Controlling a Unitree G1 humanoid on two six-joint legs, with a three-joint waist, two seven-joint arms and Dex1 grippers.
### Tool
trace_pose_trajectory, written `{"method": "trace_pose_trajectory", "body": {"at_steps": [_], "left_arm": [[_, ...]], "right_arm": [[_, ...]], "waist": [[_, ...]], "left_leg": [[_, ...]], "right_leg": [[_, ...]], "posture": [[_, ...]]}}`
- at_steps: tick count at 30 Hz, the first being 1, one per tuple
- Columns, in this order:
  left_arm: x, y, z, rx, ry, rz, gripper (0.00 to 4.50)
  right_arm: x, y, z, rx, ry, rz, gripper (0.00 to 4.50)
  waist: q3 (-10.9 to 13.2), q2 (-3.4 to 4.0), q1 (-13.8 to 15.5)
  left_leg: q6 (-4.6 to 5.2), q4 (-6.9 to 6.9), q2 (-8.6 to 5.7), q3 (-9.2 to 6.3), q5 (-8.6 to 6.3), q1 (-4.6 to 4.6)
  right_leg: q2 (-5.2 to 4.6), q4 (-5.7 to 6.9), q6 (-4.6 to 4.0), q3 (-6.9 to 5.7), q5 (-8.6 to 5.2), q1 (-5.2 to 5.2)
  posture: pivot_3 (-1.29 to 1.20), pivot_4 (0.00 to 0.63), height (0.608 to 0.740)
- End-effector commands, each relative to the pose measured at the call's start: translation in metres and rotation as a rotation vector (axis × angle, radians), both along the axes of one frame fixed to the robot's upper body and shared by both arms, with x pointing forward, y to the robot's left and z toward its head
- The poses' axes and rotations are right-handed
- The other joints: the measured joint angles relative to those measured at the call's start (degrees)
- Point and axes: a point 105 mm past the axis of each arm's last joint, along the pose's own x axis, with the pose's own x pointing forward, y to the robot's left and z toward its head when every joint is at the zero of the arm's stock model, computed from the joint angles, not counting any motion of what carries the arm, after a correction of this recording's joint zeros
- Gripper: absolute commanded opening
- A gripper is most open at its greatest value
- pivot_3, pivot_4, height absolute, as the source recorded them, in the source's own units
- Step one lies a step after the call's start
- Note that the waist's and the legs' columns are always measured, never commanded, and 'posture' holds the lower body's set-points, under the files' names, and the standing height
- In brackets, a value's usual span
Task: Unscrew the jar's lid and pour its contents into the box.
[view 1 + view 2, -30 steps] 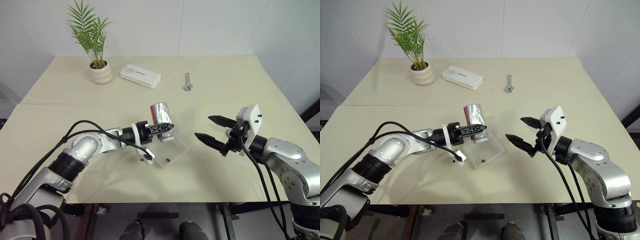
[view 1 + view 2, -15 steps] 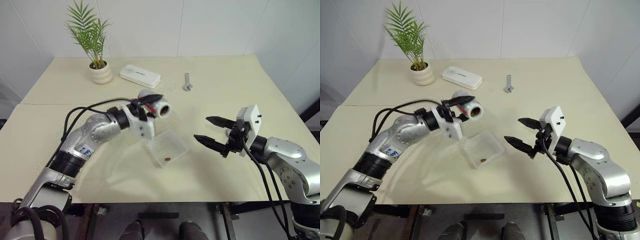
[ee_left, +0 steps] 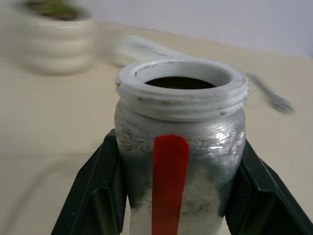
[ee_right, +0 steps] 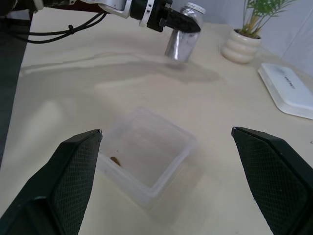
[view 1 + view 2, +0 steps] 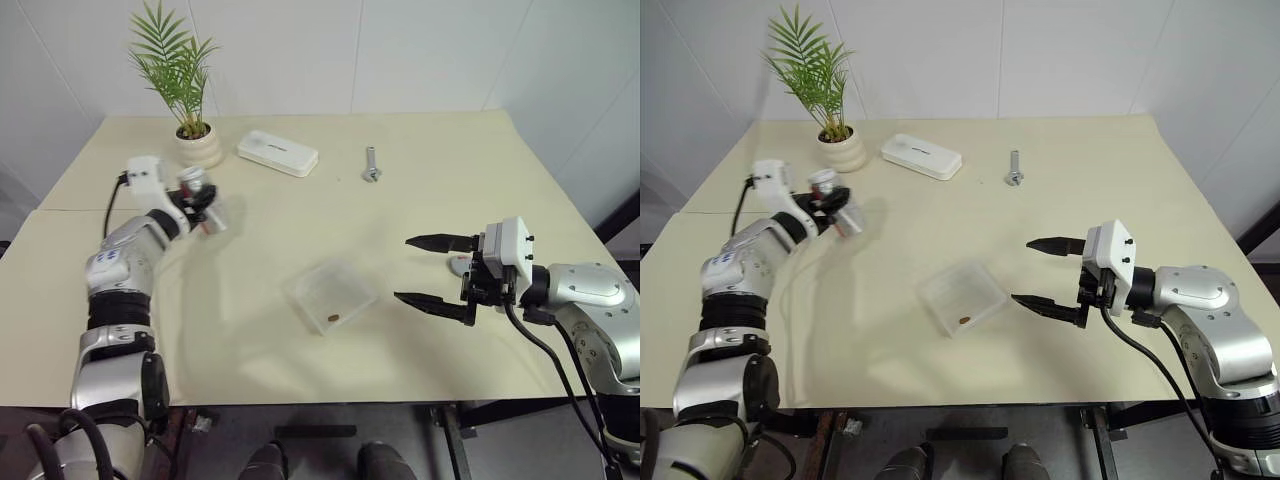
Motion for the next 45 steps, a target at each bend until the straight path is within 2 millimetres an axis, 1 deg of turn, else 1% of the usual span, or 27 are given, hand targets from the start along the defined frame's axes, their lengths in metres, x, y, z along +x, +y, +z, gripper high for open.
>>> {"method": "trace_pose_trajectory", "body": {"at_steps": [1, 4, 7, 9, 13, 15, 17, 21, 25, 29, 32, 33, 35, 37, 40, 41, 42, 43, 45], "left_arm": [[-0.008, 0.033, 0.02, 0.097, -0.138, 0.098, 2.05], [-0.013, 0.052, 0.009, 0.116, -0.135, 0.168, 2.05], [-0.017, 0.063, -0.001, 0.142, -0.129, 0.205, 2.05], [-0.018, 0.065, -0.007, 0.136, -0.124, 0.209, 2.05], [-0.018, 0.06, -0.02, 0.127, -0.11, 0.177, 2.05], [-0.019, 0.059, -0.024, 0.131, -0.107, 0.171, 2.77], [-0.021, 0.059, -0.027, 0.13, -0.11, 0.167, 3.25], [-0.025, 0.062, -0.031, 0.146, -0.103, 0.162, 4.43], [-0.031, 0.063, -0.036, 0.179, -0.098, 0.142, 4.47], [-0.046, 0.068, -0.044, 0.221, -0.084, 0.115, 4.47], [-0.075, 0.079, -0.057, 0.346, -0.037, 0.117, 4.47], [-0.081, 0.08, -0.059, 0.363, -0.023, 0.122, 4.47], [-0.098, 0.068, -0.065, 0.491, 0.005, 0.012, 4.47], [-0.112, 0.047, -0.066, 0.599, 0.004, -0.126, 4.47], [-0.124, 0.001, -0.049, 0.74, -0.075, -0.396, 4.47], [-0.126, -0.01, -0.044, 0.763, -0.099, -0.456, 4.47], [-0.127, -0.022, -0.035, 0.776, -0.14, -0.523, 4.47], [-0.132, -0.037, -0.028, 0.782, -0.179, -0.626, 4.47], [-0.143, -0.055, -0.024, 0.832, -0.198, -0.796, 4.47]], "right_arm": [[-0.011, -0.001, 0.01, -0.006, -0.021, 0.028, 4.47], [-0.015, 0.0, 0.006, -0.022, 0.006, 0.036, 4.47], [-0.013, 0.0, 0.005, -0.02, 0.009, 0.014, 4.47], [-0.012, 0.0, 0.004, -0.016, 0.014, 0.007, 4.47], [-0.012, 0.001, 0.004, -0.005, 0.022, 0.001, 4.47], [-0.012, 0.001, 0.004, 0.0, 0.022, -0.006, 4.5], [-0.013, 0.001, 0.005, 0.009, 0.024, -0.011, 4.5], [-0.013, 0.002, 0.006, 0.021, 0.03, -0.014, 4.5], [-0.014, 0.003, 0.005, 0.028, 0.038, -0.014, 4.5], [-0.016, 0.004, 0.004, 0.036, 0.051, -0.012, 4.5], [-0.019, 0.002, 0.0, 0.036, 0.068, -0.016, 4.5], [-0.019, 0.001, 0.0, 0.034, 0.072, -0.016, 4.5], [-0.018, -0.003, -0.002, 0.028, 0.071, -0.029, 4.5], [-0.016, -0.01, -0.002, 0.019, 0.062, -0.054, 4.5], [-0.012, -0.022, -0.004, 0.0, 0.07, -0.087, 4.5], [-0.011, -0.026, -0.004, -0.002, 0.073, -0.093, 4.5], [-0.01, -0.029, -0.004, -0.008, 0.074, -0.098, 4.5], [-0.009, -0.032, -0.004, -0.012, 0.077, -0.107, 4.5], [-0.007, -0.036, -0.002, -0.02, 0.072, -0.117, 4.5]], "waist": [[0.0, -0.01, 0.3], [-0.01, -0.04, 0.45], [-0.01, -0.04, 0.48], [-0.01, -0.05, 0.42], [-0.02, -0.05, 0.33], [-0.02, -0.05, 0.16], [-0.02, -0.05, 0.11], [-0.02, -0.05, 0.16], [-0.02, -0.05, 0.19], [-0.02, -0.05, 0.11], [-0.02, -0.05, -0.16], [-0.03, -0.06, -0.26], [-0.03, -0.06, 0.15], [-0.03, -0.08, 0.3], [-0.03, -0.07, 1.37], [-0.03, -0.07, 1.75], [-0.03, -0.06, 1.97], [-0.02, -0.04, 2.0], [-0.02, -0.03, 1.74]], "left_leg": [[0.0, 0.0, -0.01, 0.0, 0.0, -0.01], [-0.01, 0.0, -0.05, 0.01, 0.0, -0.03], [0.0, 0.03, -0.08, 0.0, -0.01, -0.04], [0.0, 0.08, -0.09, 0.0, -0.01, -0.04], [0.0, 0.09, -0.08, 0.0, -0.01, -0.03], [0.0, 0.08, -0.08, 0.0, -0.01, -0.03], [0.0, 0.07, -0.06, 0.01, -0.01, -0.03], [0.0, 0.06, -0.04, 0.0, -0.01, -0.02], [0.01, 0.07, -0.04, 0.0, -0.01, -0.03], [0.01, 0.03, -0.02, 0.01, -0.01, -0.02], [0.01, -0.04, 0.01, 0.04, -0.01, 0.02], [0.01, -0.12, 0.03, 0.08, -0.01, 0.04], [0.01, -0.18, 0.06, 0.1, -0.01, 0.08], [0.0, -0.19, 0.09, 0.08, 0.0, 0.08], [-0.01, -0.21, 0.07, 0.1, 0.01, 0.1], [-0.01, -0.21, 0.08, 0.11, 0.05, 0.1], [0.0, -0.22, 0.1, 0.13, 0.1, 0.11], [0.03, -0.23, 0.13, 0.21, 0.15, 0.18], [0.1, -0.3, 0.29, 0.59, 0.2, 0.3]], "right_leg": [[-0.01, -0.02, 0.0, 0.0, 0.0, 0.0], [-0.06, -0.05, -0.01, 0.0, 0.0, 0.01], [-0.08, -0.04, 0.02, 0.0, 0.02, 0.03], [-0.08, -0.02, 0.03, 0.0, 0.04, 0.04], [-0.07, 0.0, 0.04, 0.0, 0.06, 0.04], [-0.07, 0.0, 0.04, 0.0, 0.06, 0.04], [-0.05, 0.0, 0.04, 0.0, 0.06, 0.03], [-0.04, 0.01, 0.04, 0.0, 0.06, 0.02], [-0.04, 0.01, 0.04, 0.0, 0.06, 0.02], [-0.05, 0.0, 0.03, 0.03, 0.06, 0.02], [-0.05, -0.02, 0.03, 0.07, 0.06, 0.02], [-0.05, -0.05, 0.03, 0.11, 0.06, 0.02], [-0.04, -0.06, 0.01, 0.13, 0.05, -0.01], [-0.03, -0.06, -0.03, 0.12, 0.07, -0.01], [-0.06, -0.16, -0.22, 0.06, 0.18, 0.08], [-0.07, -0.18, -0.27, 0.03, 0.24, 0.09], [-0.07, -0.25, -0.32, -0.01, 0.3, 0.16], [-0.09, -0.36, -0.35, -0.07, 0.33, 0.31], [-0.1, -0.64, -0.58, -0.07, 0.3, 0.57]], "posture": [[0.0, 0.15, 0.74], [0.0, 0.15, 0.74], [0.0, 0.15, 0.74], [0.0, 0.15, 0.74], [0.0, 0.15, 0.74], [0.0, 0.15, 0.74], [0.0, 0.15, 0.74], [0.0, 0.15, 0.74], [0.0, 0.15, 0.74], [0.0, 0.15, 0.74], [0.0, 0.15, 0.74], [0.0, 0.15, 0.74], [0.0, 0.15, 0.74], [0.0, 0.15, 0.74], [0.0, 0.15, 0.74], [0.0, 0.15, 0.74], [0.0, 0.15, 0.74], [0.0, 0.15, 0.74], [0.0, 0.15, 0.74]]}}
